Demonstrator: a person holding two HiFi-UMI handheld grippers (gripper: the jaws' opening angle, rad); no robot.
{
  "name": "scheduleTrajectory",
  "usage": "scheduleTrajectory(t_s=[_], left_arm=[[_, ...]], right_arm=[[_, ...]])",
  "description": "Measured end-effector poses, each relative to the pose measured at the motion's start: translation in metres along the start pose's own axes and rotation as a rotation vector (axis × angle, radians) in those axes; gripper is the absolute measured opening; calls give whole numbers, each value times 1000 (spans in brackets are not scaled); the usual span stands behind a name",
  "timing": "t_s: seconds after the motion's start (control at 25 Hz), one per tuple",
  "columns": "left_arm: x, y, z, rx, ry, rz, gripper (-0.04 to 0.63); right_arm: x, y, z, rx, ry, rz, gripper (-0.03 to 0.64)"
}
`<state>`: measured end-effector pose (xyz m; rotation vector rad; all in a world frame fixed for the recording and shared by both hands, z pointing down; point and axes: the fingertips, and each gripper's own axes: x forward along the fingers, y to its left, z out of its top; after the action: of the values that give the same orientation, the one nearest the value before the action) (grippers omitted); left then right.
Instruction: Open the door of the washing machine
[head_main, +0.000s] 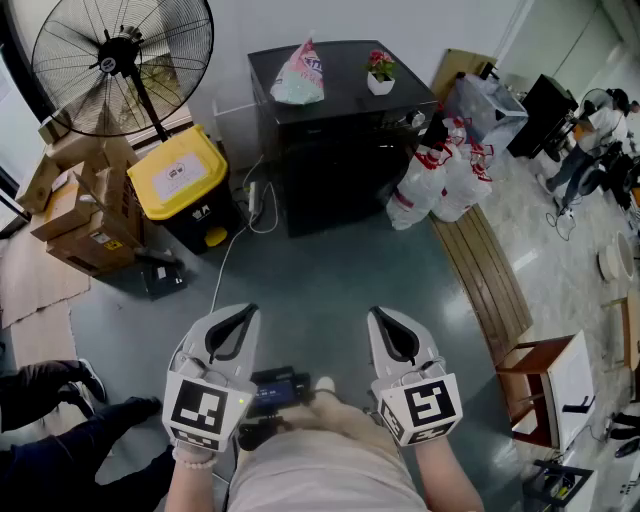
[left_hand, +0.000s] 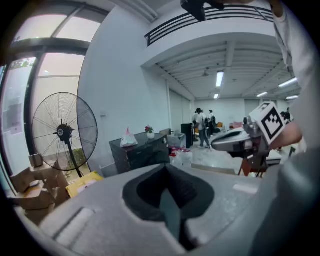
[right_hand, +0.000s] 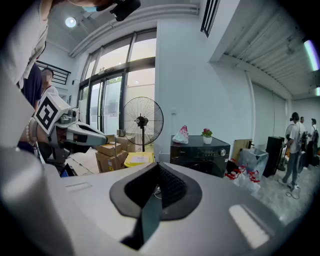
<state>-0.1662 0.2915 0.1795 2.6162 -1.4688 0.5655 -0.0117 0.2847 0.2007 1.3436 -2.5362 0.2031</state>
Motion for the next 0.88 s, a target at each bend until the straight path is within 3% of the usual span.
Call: scheduleTrajectory(t_s=[0.24,0.44,0.68,0.88], left_arm=[[0,-2,0,-48,8,3,-8],[1,-3,1,-14,-5,4,-8],[0,-6,2,-26,-11,10,-8],[0,-8,1,-57,-37,2,-6]], right_arm=[[0,-1,1,-9,-7,0,3],[-2,-1,0,-13,-6,7,3],[-5,0,5,-61,-25,-14,3],[-5,-1,5,-2,-30,-4,15]])
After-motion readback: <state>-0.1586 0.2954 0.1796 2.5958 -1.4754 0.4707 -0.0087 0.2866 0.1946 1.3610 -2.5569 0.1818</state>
